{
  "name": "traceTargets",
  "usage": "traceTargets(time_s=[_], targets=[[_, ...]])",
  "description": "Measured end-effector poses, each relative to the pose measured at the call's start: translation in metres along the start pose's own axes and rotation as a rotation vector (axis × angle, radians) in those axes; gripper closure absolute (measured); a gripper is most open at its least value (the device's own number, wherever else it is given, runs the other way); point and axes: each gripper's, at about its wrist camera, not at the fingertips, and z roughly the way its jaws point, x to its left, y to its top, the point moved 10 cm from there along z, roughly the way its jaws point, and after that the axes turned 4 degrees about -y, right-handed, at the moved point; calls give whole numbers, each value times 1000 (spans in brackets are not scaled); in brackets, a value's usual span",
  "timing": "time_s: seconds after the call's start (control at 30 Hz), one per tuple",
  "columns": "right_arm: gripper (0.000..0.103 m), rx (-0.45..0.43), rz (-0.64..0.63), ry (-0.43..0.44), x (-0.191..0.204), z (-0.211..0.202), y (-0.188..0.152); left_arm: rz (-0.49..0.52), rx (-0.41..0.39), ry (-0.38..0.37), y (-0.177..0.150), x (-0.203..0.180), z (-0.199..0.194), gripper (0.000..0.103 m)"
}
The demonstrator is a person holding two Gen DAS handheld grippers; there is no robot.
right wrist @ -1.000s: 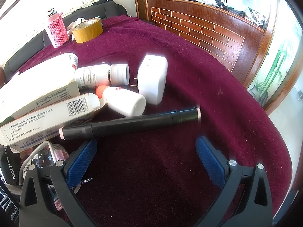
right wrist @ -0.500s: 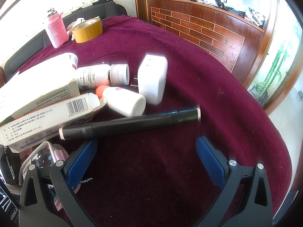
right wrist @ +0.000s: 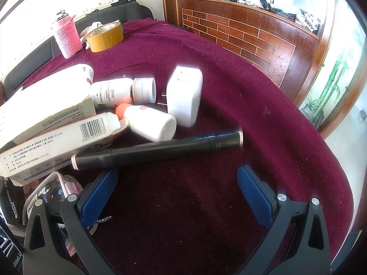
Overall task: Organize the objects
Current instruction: 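Grasp the white-and-green medicine box with the left tool while the right tool grasps a blue-capped black marker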
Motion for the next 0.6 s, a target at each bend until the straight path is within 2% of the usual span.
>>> traceTargets(time_s=[0.33, 0.47, 0.6], targets=[[0, 8, -12, 7, -1, 0, 0, -19, 28, 19, -4, 1, -2, 1], [0, 109, -99, 54, 1, 2, -3, -12, 29, 12, -5, 0, -2, 1], [0, 119, -186, 56, 2, 1, -8, -11, 27, 9, -5, 0, -3, 1]])
